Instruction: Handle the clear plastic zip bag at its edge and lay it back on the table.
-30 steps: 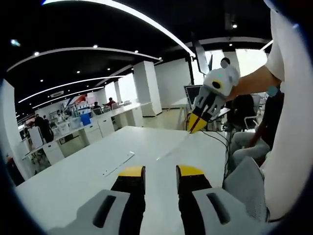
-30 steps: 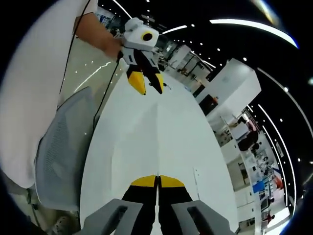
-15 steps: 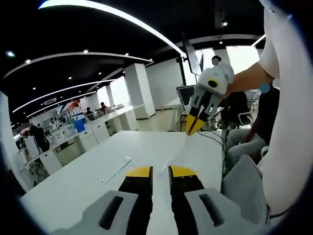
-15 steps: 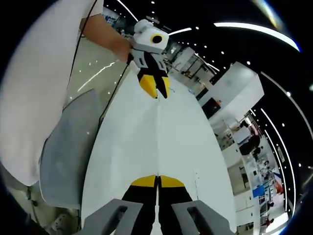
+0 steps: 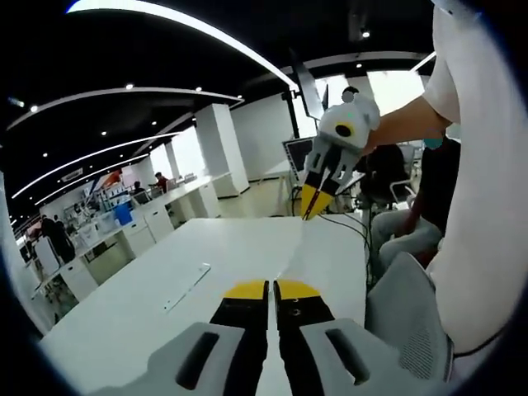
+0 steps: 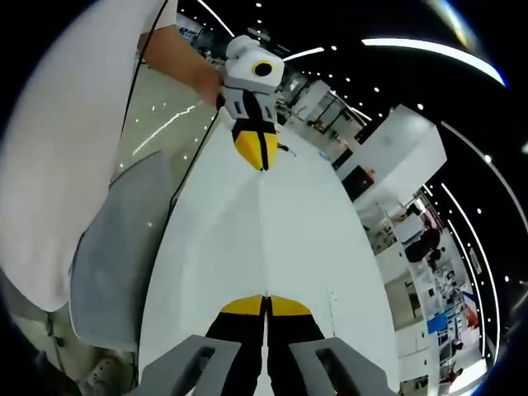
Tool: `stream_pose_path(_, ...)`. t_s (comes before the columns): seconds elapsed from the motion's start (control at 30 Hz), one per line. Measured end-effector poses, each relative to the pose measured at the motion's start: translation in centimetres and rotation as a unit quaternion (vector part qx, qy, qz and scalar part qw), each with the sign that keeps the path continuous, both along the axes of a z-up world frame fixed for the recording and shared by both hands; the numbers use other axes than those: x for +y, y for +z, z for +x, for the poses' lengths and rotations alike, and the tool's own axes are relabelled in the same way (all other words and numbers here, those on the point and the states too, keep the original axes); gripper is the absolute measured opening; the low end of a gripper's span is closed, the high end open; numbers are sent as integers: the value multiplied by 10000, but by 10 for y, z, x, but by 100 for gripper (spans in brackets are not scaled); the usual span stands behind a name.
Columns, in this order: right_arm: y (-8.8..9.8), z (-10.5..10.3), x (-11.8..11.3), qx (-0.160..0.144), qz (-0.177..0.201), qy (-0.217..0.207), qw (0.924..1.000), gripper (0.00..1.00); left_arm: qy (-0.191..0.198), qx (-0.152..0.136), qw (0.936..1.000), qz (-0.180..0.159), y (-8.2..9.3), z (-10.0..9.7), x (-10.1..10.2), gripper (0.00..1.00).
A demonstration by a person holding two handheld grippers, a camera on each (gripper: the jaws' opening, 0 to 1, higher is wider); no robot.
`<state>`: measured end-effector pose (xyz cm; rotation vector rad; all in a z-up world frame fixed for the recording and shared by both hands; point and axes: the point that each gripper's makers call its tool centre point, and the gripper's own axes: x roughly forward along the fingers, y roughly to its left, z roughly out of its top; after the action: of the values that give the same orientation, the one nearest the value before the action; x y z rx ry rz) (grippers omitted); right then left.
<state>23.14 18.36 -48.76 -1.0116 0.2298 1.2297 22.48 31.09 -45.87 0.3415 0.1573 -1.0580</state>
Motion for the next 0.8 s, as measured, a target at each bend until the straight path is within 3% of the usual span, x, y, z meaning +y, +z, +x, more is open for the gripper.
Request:
stream_pose_path(0.4,4,0,-2,-29,8,67,10000,0,-79,66,9999,139,-11,1,2,5)
stream_pose_path(0.8,4,0,-1,-2,-17,87,10000,0,-236,66,9997,92,-3,-5,-5,3)
